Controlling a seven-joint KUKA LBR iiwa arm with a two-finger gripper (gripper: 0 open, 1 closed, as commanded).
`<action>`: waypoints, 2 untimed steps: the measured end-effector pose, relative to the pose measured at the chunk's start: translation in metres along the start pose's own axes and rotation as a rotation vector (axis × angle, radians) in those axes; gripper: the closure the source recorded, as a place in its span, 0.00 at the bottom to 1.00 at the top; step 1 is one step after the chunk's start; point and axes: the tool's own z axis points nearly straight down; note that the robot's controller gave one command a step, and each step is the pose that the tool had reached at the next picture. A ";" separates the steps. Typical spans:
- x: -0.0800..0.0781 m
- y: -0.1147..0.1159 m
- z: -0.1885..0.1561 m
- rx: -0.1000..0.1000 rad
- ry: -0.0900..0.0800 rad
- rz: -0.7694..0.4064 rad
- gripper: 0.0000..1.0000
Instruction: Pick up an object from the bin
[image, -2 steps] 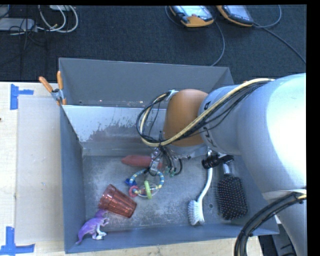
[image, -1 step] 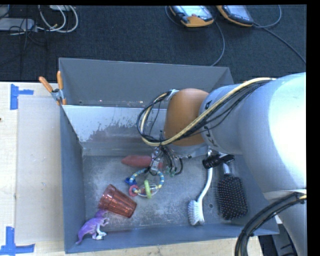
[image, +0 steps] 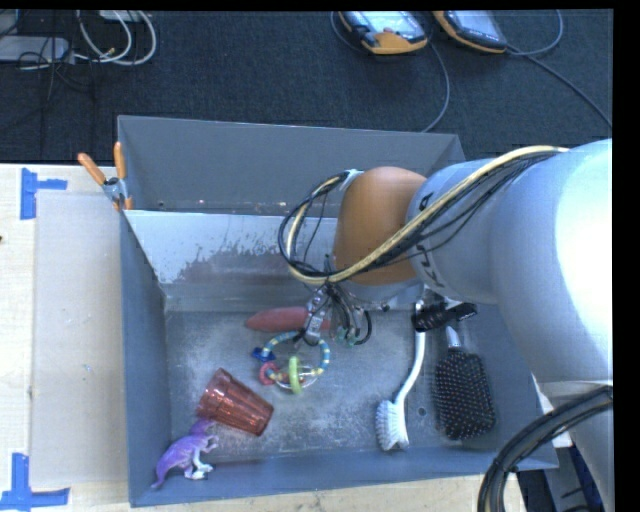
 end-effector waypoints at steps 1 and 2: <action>-0.001 0.000 -0.013 -0.002 -0.004 0.000 1.00; -0.001 0.000 -0.020 0.000 -0.001 0.000 1.00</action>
Offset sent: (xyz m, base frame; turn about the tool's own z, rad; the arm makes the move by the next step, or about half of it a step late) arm 0.0001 -0.0001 0.0416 0.0000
